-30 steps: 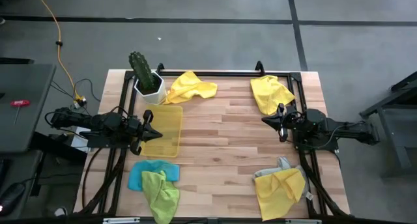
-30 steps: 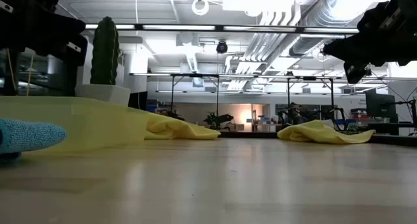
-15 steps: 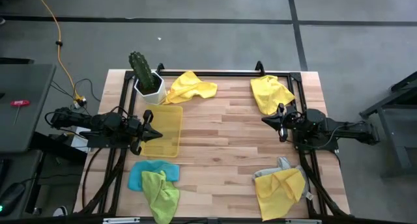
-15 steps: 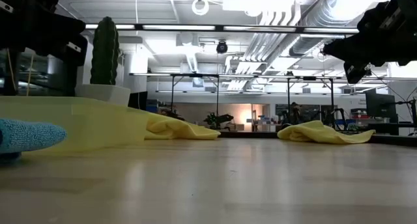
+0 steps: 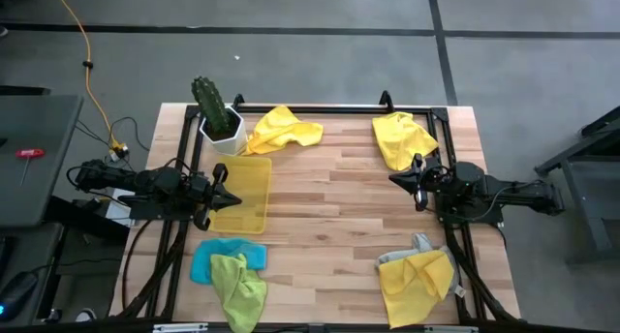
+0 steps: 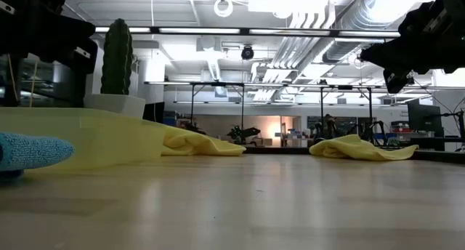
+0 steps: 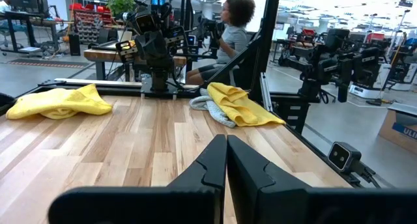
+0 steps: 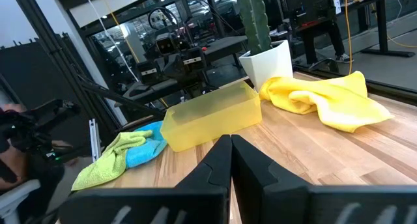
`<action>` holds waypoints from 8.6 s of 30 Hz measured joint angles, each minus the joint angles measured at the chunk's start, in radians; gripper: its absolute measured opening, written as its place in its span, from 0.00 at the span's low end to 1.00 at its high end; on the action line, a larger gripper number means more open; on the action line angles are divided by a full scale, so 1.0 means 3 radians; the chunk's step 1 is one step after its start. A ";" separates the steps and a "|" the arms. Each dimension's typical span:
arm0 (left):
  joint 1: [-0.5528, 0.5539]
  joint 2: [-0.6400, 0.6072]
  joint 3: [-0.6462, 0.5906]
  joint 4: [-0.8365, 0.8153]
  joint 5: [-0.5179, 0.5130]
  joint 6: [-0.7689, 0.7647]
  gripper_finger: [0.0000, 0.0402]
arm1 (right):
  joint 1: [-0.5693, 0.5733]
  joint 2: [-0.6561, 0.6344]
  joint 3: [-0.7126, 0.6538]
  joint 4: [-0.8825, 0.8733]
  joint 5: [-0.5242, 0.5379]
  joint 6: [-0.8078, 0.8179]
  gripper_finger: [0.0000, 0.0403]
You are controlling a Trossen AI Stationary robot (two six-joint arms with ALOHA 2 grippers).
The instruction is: Fold microfiber towels
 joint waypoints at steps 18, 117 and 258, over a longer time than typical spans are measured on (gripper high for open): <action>0.0000 0.0001 0.0000 0.0000 0.0001 0.0000 0.01 | 0.0001 0.0000 -0.0001 0.0000 0.0000 0.0000 0.00; 0.0001 0.0041 -0.0001 0.0560 -0.0579 -0.0062 0.01 | -0.0001 0.0061 -0.0001 0.1085 0.0456 -0.0251 0.00; 0.0684 0.6110 0.2907 0.1647 -0.0040 0.0842 0.57 | 0.0475 0.4896 0.1581 0.1091 -0.0237 -0.1162 0.00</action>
